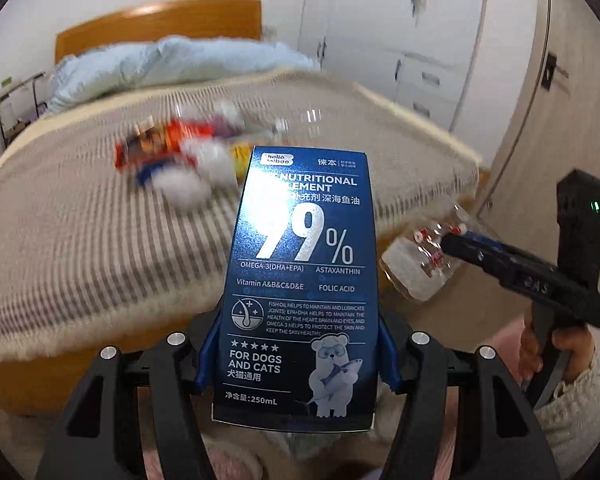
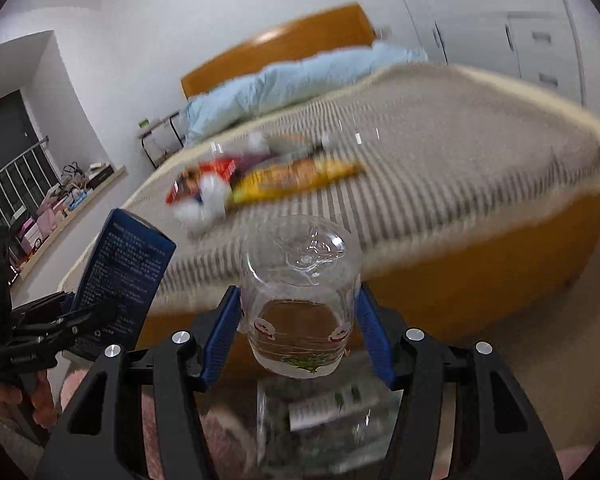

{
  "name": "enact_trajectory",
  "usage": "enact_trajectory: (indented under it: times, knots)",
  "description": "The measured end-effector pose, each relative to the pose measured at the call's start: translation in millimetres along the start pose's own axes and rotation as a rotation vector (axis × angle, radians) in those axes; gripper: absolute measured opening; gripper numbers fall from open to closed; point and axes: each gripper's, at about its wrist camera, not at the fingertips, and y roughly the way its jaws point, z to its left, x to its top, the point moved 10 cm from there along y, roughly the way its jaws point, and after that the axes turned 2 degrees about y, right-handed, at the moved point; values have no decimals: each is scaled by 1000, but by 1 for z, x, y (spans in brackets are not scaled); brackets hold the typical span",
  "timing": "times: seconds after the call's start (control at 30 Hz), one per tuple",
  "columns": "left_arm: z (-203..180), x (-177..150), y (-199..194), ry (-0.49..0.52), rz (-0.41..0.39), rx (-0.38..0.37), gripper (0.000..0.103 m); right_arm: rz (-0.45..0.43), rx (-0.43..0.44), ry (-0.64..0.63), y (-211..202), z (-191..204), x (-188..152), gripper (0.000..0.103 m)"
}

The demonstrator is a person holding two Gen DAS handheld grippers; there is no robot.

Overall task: Collect trash
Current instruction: 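Carry the blue carton and clear bottle toward the floor bin with both grippers, then lower the blue carton into the bin with left gripper while right lowers bottle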

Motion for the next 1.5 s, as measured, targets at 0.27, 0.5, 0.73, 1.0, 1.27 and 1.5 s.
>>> enact_trajectory:
  times: [0.27,0.5,0.73,1.0,1.27,1.5]
  knots:
    - [-3,-88,48,43,253,0,59,190,49,121,40,-20,-79,57]
    - [-1,-160,101,44,535,-37,59,351,35,196,80,-35,-139,57]
    - [-10,-222,169,144,894,-43,59,381,-21,297,87,-65,-152,57]
    - [-16,-255,222,426,1146,45,59,485,-34,454,104,-93,-181,57]
    - [-31,-295,249,669,1356,32,61,523,-75,527,115,-109,-193,57]
    - [-23,-314,267,636,1399,59,71,538,-103,569,119,-123,-199,57]
